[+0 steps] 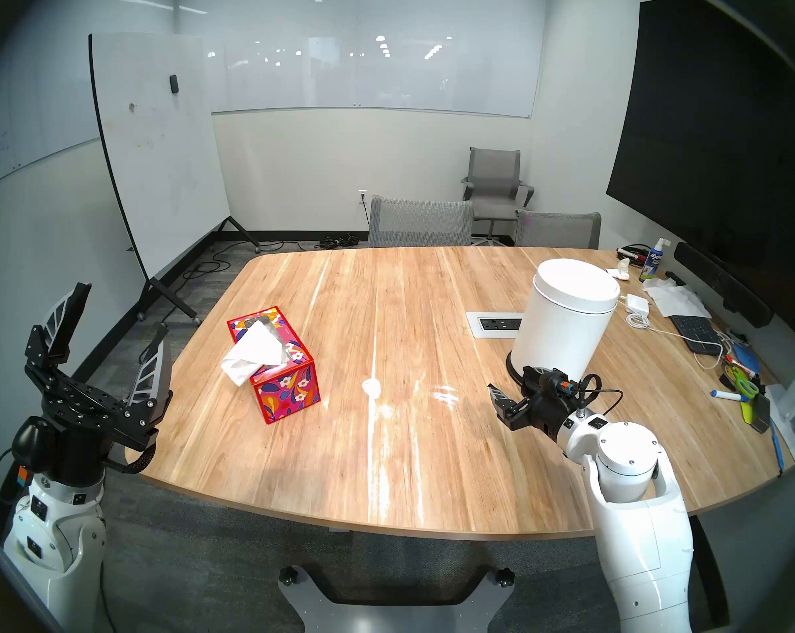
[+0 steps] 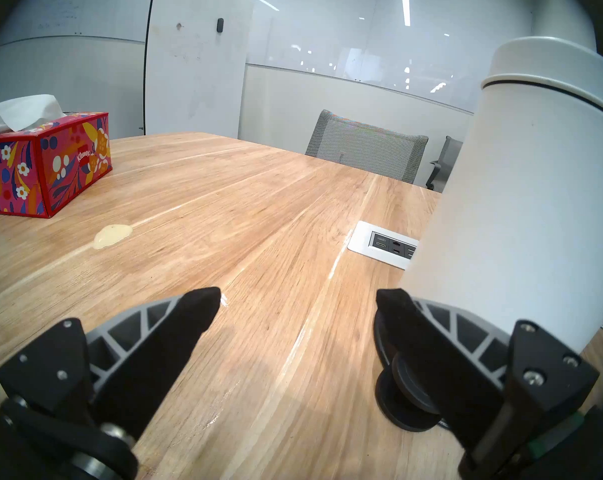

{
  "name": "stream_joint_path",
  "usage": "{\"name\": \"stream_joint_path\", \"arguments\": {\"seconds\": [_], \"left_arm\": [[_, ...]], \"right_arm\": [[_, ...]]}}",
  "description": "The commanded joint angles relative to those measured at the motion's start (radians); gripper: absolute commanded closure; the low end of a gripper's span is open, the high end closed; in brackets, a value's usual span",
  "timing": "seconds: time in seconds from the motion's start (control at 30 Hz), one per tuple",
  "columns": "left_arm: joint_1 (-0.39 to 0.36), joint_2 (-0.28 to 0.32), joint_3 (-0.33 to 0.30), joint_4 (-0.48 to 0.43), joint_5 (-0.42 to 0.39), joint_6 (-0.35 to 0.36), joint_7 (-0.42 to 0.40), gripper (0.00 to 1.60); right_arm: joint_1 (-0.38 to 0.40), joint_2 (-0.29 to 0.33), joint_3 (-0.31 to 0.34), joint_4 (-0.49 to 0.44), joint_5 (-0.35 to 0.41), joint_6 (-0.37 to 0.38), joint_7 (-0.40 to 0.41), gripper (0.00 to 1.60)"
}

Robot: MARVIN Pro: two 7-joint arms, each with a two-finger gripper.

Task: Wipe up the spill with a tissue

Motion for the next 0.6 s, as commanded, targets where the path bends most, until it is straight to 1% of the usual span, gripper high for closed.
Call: {"name": "stream_joint_path", "arguments": {"seconds": [0.0,0.03,0.3,0.33,0.37,0.4,0.43,0.47,0.57], "left_arm": [[0.009,-0.001,-0.007,-0.019,0.002,0.009,0.0,0.0],[0.006,-0.001,-0.006,-0.017,0.001,-0.002,-0.002,0.0],[0.012,0.017,-0.017,-0.022,-0.026,-0.003,-0.003,0.0],[0.007,0.019,-0.017,-0.02,-0.022,-0.003,-0.007,0.0],[0.011,0.007,-0.019,-0.029,-0.009,0.004,0.0,0.0],[-0.001,0.008,-0.008,-0.025,-0.003,-0.002,-0.001,0.0],[-0.008,0.006,-0.001,-0.024,0.004,0.003,0.001,0.0],[-0.013,0.001,0.002,-0.028,0.022,0.024,0.006,0.0],[-0.021,0.009,0.015,-0.032,0.037,0.059,0.011,0.0]], "right_arm": [[0.005,0.001,-0.001,-0.018,0.0,-0.001,0.001,0.0],[0.005,0.001,-0.001,-0.018,0.0,-0.001,0.001,0.0],[0.005,0.001,-0.001,-0.018,0.0,-0.001,0.001,0.0],[0.005,0.001,-0.001,-0.018,0.0,-0.001,0.001,0.0],[0.005,0.001,-0.001,-0.018,0.0,-0.001,0.001,0.0],[0.005,0.001,-0.001,-0.018,0.0,-0.001,0.001,0.0],[0.005,0.001,-0.001,-0.018,0.0,-0.001,0.001,0.0],[0.005,0.001,-0.001,-0.018,0.0,-0.001,0.001,0.0],[0.006,0.001,-0.001,-0.018,0.0,-0.001,0.001,0.0]]}}
